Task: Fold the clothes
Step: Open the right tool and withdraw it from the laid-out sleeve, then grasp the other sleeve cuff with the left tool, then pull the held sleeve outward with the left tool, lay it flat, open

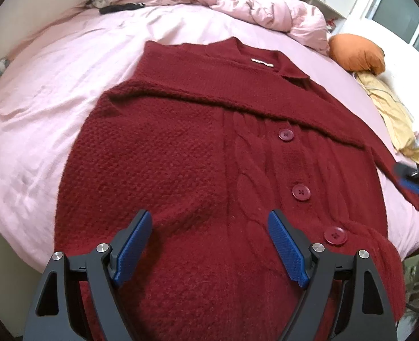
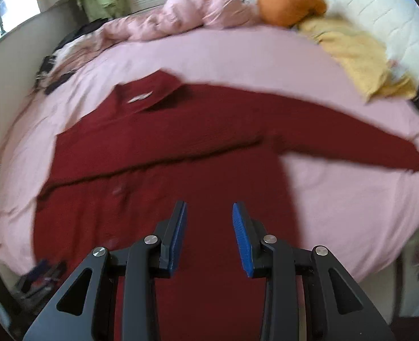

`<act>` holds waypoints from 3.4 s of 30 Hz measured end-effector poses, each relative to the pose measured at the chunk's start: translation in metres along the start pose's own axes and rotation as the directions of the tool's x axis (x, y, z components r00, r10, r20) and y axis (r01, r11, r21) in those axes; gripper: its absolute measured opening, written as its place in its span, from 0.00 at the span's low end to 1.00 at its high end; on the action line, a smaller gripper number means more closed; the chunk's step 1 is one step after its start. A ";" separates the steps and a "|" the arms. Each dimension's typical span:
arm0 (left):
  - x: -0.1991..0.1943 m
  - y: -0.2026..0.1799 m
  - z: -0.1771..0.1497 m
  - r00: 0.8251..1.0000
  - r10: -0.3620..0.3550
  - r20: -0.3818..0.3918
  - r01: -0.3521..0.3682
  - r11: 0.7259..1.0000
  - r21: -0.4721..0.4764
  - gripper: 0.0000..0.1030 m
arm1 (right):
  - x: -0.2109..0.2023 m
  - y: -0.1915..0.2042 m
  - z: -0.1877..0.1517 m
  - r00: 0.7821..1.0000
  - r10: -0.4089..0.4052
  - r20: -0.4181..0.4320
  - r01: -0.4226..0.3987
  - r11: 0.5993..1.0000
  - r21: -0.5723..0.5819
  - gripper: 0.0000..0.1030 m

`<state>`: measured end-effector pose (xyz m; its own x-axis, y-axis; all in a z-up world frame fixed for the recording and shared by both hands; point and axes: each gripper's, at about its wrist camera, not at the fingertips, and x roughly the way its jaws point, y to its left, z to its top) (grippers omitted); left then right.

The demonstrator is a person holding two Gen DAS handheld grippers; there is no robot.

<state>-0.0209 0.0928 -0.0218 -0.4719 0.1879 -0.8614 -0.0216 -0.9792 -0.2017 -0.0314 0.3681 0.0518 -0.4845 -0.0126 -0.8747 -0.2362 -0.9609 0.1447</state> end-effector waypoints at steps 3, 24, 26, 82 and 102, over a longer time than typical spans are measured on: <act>-0.001 0.002 -0.001 1.000 -0.015 0.007 0.015 1.000 -0.004 0.81 | 0.019 0.009 -0.017 0.992 0.102 -0.078 -0.096 0.992 0.084 0.34; -0.007 0.002 -0.005 0.998 -0.046 0.034 0.046 0.999 -0.014 0.81 | 0.038 0.079 -0.065 1.000 -0.029 -0.007 0.028 0.984 -0.175 0.34; -0.007 0.002 -0.004 0.998 -0.049 0.030 0.050 0.998 -0.023 0.81 | 0.032 0.076 -0.067 1.000 0.005 0.020 -0.002 0.990 -0.141 0.34; 0.109 -0.266 0.178 0.950 -0.273 -0.154 0.308 0.719 0.624 0.13 | 0.021 -0.026 -0.071 0.925 0.351 0.146 -0.373 0.912 0.173 0.72; 0.000 0.236 0.270 0.857 0.499 0.129 -0.508 0.860 0.044 0.13 | 0.023 -0.004 -0.067 0.969 0.219 0.117 -0.234 0.964 0.126 0.72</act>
<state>-0.2642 -0.1591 0.0570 -0.5293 -0.3375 -0.7784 0.1820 -0.9413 0.2844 0.0149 0.3530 -0.0004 -0.6197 -0.1907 -0.7613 -0.2205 -0.8886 0.4021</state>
